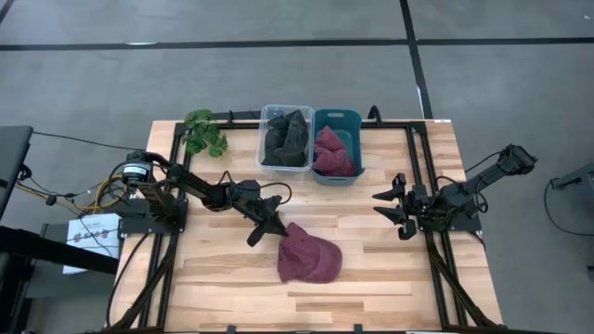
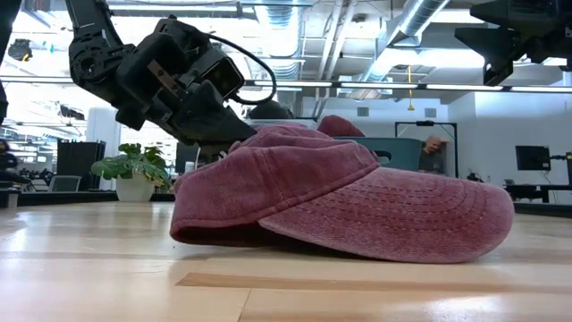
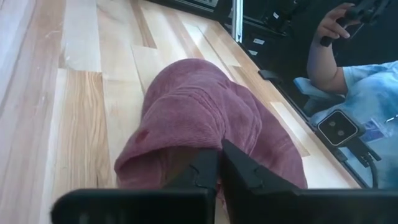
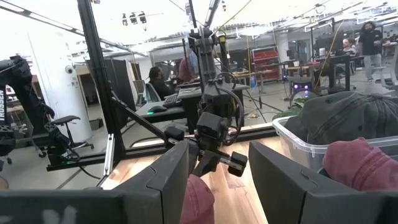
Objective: Pick & Place hat
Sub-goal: Put the red cap into the blue bin
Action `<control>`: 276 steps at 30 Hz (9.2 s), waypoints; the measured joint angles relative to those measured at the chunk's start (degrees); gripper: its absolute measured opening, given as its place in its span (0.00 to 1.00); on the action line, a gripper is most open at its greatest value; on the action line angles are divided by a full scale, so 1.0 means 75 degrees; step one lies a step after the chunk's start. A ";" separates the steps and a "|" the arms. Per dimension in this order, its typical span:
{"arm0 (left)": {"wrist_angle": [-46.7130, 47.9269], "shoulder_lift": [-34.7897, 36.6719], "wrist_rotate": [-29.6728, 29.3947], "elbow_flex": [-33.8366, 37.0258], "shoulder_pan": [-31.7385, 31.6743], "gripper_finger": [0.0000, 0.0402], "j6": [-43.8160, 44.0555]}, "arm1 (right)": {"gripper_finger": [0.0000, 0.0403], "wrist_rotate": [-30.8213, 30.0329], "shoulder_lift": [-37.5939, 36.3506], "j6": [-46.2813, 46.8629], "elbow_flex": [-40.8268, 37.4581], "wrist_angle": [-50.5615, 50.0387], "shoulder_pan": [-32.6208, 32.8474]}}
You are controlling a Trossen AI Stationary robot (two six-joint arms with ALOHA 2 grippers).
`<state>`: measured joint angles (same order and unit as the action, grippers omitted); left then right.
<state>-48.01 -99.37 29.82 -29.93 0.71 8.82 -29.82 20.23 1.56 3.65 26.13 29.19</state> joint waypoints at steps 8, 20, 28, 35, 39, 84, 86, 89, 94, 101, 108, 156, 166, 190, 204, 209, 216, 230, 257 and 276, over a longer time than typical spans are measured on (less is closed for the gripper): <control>-0.0065 0.0000 0.0041 0.0000 -0.0003 0.02 -0.0003 | 0.40 0.0000 0.0003 0.0000 0.0001 0.0000 -0.0002; -0.0849 0.0288 0.0052 -0.0041 0.0261 0.02 0.0000 | 0.40 0.0000 0.0003 0.0000 -0.0002 -0.0003 0.0000; -0.0861 0.1103 -0.0665 -0.0047 0.0619 0.02 -0.0386 | 0.40 -0.0006 0.0000 -0.0001 0.0001 0.0003 0.0000; -0.0831 0.1538 -0.0773 -0.0047 0.0391 0.02 -0.0402 | 0.40 -0.0006 0.0000 -0.0002 0.0001 0.0003 -0.0002; -0.0795 0.1609 -0.0477 -0.0060 0.0145 0.02 -0.0402 | 0.40 -0.0006 0.0000 0.0000 0.0000 0.0005 0.0000; 0.2692 0.1603 0.1570 -0.4722 -0.2524 0.03 -0.1343 | 0.40 -0.0041 0.0000 -0.0481 0.0001 0.0006 -0.0009; 0.2687 0.1603 0.1693 -0.4843 -0.2685 0.03 -0.1343 | 0.40 -0.0043 0.0000 -0.0548 -0.0002 0.0004 -0.0009; 0.2684 0.1528 0.1703 -0.5038 -0.2882 0.03 -0.1333 | 0.40 -0.0041 0.0001 -0.0679 -0.0001 0.0003 -0.0009; 0.2681 0.1103 0.1867 -0.5547 -0.3090 0.03 -0.1317 | 0.40 -0.0041 0.0003 -0.0839 0.0001 0.0006 -0.0009; 0.2691 -0.0087 0.1884 -0.6608 -0.3275 0.03 -0.1142 | 0.40 -0.0041 0.0002 -0.0816 -0.0001 0.0004 -0.0009; 0.2687 -0.0990 0.1979 -0.7358 -0.3668 0.03 -0.1047 | 0.40 -0.0038 0.0002 -0.0812 0.0001 0.0005 -0.0009; 0.3271 -0.2967 0.1040 -0.7618 -0.3995 0.15 -0.1716 | 0.40 -0.0029 0.0000 -0.0609 0.0001 -0.0107 -0.0009; 0.3454 -0.2886 -0.0306 -0.7615 -0.3815 0.31 -0.2125 | 0.40 -0.0031 0.0001 -0.0609 -0.0001 -0.0125 -0.0009; 0.3715 0.0896 -0.0351 -0.4516 -0.3714 0.31 -0.2346 | 0.40 -0.1751 0.0000 -0.0654 0.0001 -0.0341 -0.0009; 0.2660 0.5006 -0.1453 0.0169 -0.2907 0.32 -0.2106 | 0.36 -0.3797 0.0000 -0.0358 -0.0002 -0.0332 -0.1201; 0.1469 0.5870 -0.1580 0.1350 -0.2786 0.32 -0.1701 | 0.32 -0.2389 0.0001 -0.0266 0.0000 -0.0329 -0.2401; 0.1198 0.6463 -0.1700 0.1989 -0.2789 0.32 -0.1624 | 0.24 -0.0955 0.0003 0.0007 0.0001 -0.0323 -0.4026; 0.1253 0.6691 -0.1699 0.2159 -0.2792 0.32 -0.1050 | 0.01 0.1790 0.1407 0.0411 0.0001 0.0368 -0.6380; 0.1283 0.6688 -0.1690 0.2159 -0.2792 0.32 -0.0938 | 0.00 0.3012 0.7388 0.0005 0.3106 0.0816 -0.7975; 0.1628 0.6685 -0.1690 0.2162 -0.2792 0.32 -0.0906 | 0.00 0.3444 0.7829 0.0029 0.3360 0.0901 -0.7487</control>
<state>-35.80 -49.23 17.15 -13.72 -20.23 2.02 -3.99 78.95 1.78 28.85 32.88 -26.96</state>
